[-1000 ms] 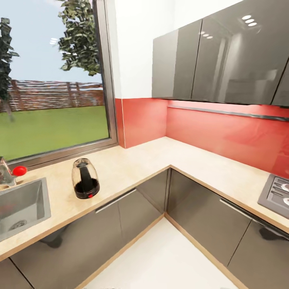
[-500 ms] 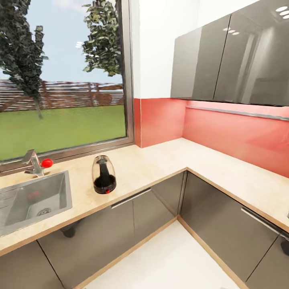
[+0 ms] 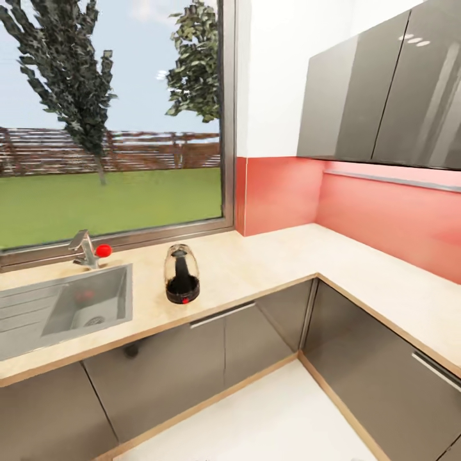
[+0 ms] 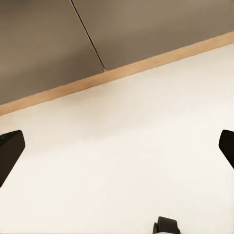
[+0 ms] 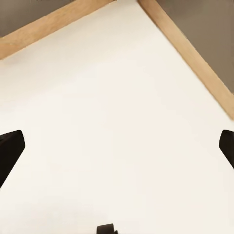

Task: Set up a coffee station on the kitchen countertop: keep the coffee maker on the countertop, move the bottle of coffee from the kitchen shelf to the counter next to the coffee maker, place a paper coffee filter on top of the coffee maker, put the saucer next to the coffee maker with the coffee cup on the saucer, and place the electric kettle next to the coffee maker.

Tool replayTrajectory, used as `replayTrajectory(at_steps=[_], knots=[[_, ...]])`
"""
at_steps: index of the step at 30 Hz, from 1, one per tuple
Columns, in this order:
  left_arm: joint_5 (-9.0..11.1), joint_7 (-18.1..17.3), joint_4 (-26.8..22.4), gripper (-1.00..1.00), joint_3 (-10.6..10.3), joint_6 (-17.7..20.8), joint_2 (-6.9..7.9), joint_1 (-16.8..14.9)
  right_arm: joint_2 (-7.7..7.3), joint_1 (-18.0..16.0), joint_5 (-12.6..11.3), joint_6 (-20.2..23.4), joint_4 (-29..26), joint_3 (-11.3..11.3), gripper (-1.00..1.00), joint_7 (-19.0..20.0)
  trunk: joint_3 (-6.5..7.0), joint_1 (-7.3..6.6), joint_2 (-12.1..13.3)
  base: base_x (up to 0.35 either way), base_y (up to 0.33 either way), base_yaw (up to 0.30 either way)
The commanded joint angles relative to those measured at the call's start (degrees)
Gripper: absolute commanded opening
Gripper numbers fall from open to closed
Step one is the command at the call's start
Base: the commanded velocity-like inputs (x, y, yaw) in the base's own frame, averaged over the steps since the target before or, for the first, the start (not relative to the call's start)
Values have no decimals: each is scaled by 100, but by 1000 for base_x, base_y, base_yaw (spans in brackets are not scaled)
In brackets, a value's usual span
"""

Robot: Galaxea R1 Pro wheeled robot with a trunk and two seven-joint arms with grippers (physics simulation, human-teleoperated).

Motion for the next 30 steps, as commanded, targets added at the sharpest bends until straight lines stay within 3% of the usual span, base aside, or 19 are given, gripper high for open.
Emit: replayTrajectory(at_steps=[1, 30], knots=[[-59, 17, 9, 100, 29, -25, -3, -6, -2, -1, -47, -19, 2, 12, 100, 2, -6, 2, -7, 0, -167, 275], [-55, 17, 9, 100, 41, -33, -3, -6, -2, -1, -47, -19, 4, 7, 100, 2, -6, 2, -7, 0, -13, 275]])
